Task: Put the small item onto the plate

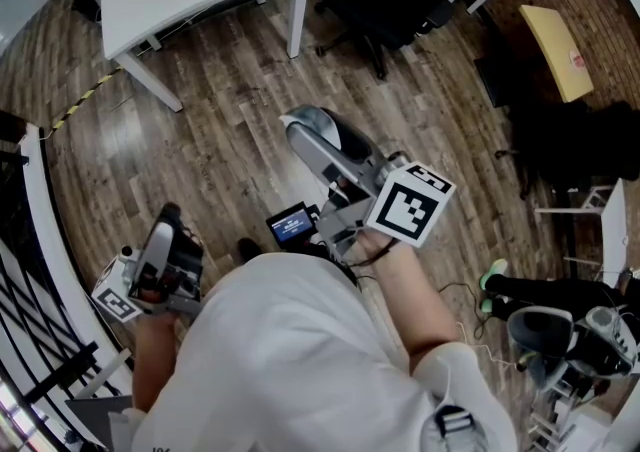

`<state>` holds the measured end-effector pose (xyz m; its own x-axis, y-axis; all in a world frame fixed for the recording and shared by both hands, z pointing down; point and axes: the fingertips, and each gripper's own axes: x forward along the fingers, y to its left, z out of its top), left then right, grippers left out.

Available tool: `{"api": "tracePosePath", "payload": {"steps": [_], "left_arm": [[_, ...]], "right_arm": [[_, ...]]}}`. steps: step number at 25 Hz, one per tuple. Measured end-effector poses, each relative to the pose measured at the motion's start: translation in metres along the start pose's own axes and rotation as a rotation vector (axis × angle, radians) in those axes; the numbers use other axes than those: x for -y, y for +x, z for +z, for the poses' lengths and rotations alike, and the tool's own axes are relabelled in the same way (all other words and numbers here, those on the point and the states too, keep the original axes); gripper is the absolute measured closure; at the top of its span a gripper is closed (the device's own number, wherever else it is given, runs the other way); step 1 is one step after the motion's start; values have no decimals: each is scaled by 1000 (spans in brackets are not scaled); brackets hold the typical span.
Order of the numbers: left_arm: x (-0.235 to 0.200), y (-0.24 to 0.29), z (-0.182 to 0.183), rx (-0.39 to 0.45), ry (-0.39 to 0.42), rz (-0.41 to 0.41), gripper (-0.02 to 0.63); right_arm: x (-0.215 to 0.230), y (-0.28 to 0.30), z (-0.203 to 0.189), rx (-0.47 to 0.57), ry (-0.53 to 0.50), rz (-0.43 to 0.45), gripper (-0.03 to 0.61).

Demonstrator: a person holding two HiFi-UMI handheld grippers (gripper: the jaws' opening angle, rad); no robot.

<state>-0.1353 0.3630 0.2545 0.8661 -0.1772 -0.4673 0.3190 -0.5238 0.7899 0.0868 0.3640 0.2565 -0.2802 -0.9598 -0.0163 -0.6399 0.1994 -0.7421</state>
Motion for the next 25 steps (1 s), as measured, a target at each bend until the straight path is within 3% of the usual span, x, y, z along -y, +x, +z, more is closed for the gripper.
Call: {"api": "tracePosePath", "payload": {"steps": [9,25], "left_arm": [[4,20,4,17,1,1,505],[-28,57,-18,35,-5,49,505]], "right_arm": [[3,5,9,-15,2,6,257],[51,8,24,-67,57,20,258]]}}
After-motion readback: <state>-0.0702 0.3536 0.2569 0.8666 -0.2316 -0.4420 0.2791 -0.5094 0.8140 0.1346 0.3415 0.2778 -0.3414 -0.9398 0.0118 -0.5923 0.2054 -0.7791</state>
